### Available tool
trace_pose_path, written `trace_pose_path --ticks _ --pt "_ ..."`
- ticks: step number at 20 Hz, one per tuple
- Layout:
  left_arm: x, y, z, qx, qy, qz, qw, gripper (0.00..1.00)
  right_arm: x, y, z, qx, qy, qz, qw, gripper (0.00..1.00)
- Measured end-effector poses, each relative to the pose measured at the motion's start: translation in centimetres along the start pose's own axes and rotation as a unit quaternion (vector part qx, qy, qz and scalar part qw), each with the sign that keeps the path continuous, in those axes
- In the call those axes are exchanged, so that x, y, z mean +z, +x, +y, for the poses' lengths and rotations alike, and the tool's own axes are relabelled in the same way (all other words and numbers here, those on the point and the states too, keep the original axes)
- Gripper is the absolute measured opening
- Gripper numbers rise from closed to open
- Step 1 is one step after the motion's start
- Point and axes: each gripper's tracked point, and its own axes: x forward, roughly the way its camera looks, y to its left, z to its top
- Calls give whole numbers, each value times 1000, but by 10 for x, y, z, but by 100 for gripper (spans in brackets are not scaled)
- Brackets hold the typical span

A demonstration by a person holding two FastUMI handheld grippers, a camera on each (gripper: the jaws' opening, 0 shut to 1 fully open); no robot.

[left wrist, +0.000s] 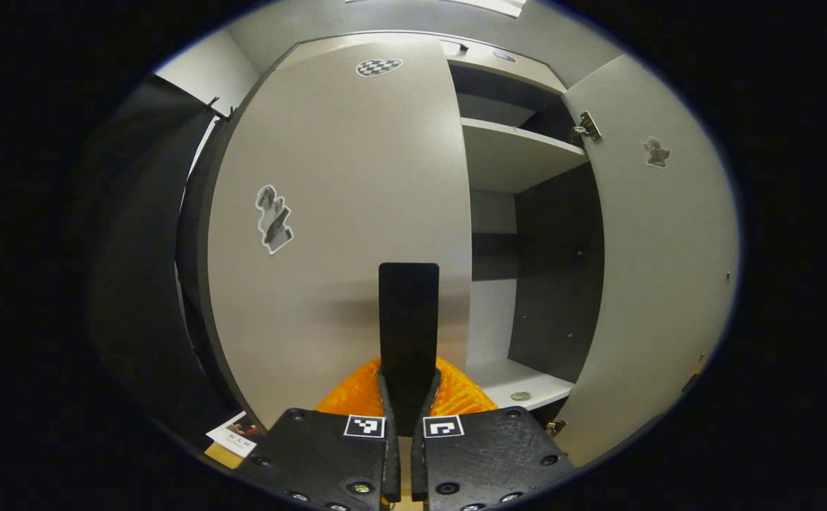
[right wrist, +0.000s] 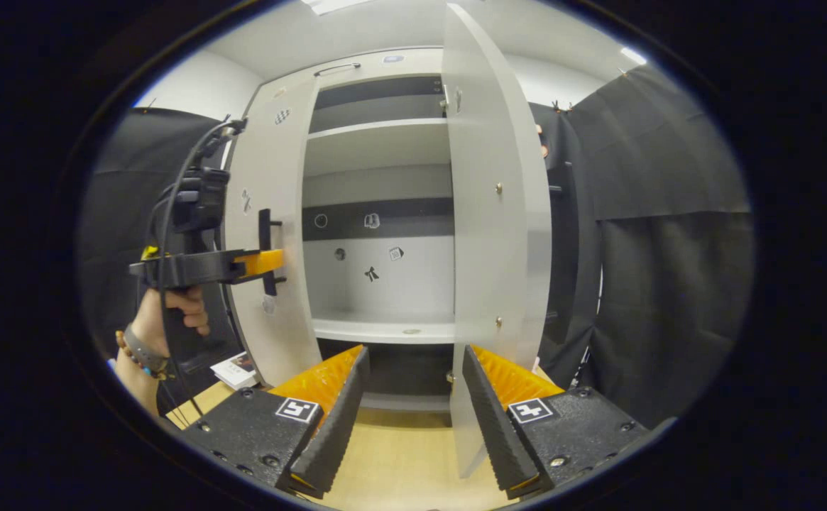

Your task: Open the right door of the double-door shoe cabinet with the right hand, and open the left door with the left hand.

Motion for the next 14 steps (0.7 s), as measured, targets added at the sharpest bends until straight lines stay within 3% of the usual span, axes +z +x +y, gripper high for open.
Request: trace_pose_path --ticks 14 --pt "3 -66 49 16 15 -11 1000 5 -6 13 21 5 -3 4 1000 83"
